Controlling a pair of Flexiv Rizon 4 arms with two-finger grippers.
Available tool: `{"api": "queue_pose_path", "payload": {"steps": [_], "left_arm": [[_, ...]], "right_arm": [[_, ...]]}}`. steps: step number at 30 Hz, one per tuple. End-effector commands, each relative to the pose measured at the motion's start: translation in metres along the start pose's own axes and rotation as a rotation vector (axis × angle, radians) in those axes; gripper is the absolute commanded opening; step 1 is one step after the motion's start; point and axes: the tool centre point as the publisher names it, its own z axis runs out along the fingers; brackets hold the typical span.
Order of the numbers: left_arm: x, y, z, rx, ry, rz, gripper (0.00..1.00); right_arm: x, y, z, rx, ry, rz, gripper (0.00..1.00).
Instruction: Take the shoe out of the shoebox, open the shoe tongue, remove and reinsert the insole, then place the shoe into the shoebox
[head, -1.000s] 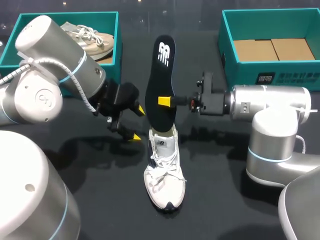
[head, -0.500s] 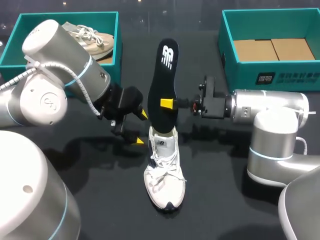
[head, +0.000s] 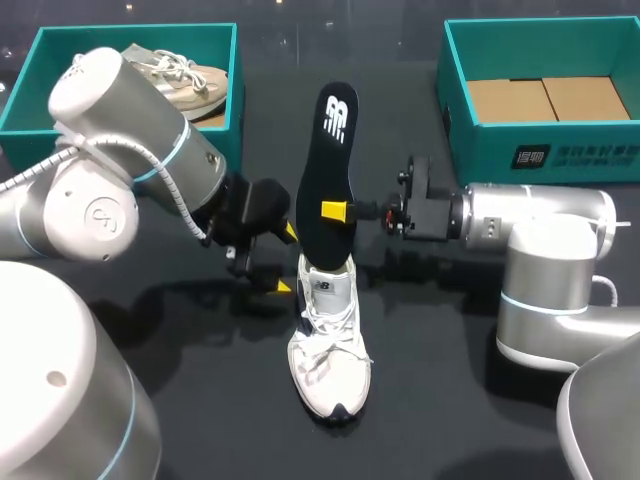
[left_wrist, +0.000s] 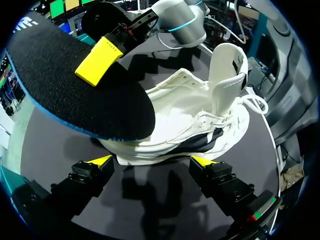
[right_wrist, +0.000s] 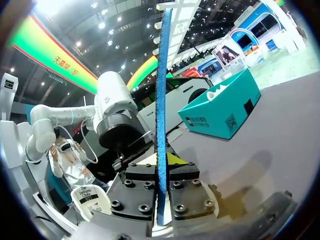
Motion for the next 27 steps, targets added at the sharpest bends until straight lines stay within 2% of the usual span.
{"api": "queue_pose_path", "payload": {"steps": [1, 9, 22, 27], "left_arm": [[0.004, -0.005, 0.000, -0.032, -0.023, 0.000, 1.00], [0.004, -0.006, 0.003, -0.051, -0.045, -0.003, 1.00], [0.001, -0.005, 0.004, -0.063, -0.059, -0.014, 1.00], [0.000, -0.006, 0.005, -0.067, -0.059, -0.016, 1.00]], "right_arm": [[0.002, -0.004, 0.000, -0.010, -0.003, -0.001, 0.00], [0.005, -0.006, -0.005, -0.044, -0.003, -0.009, 0.00], [0.015, 0.014, -0.005, -0.078, -0.024, -0.044, 0.00], [0.012, 0.015, -0.004, -0.100, -0.050, -0.034, 0.00]]}}
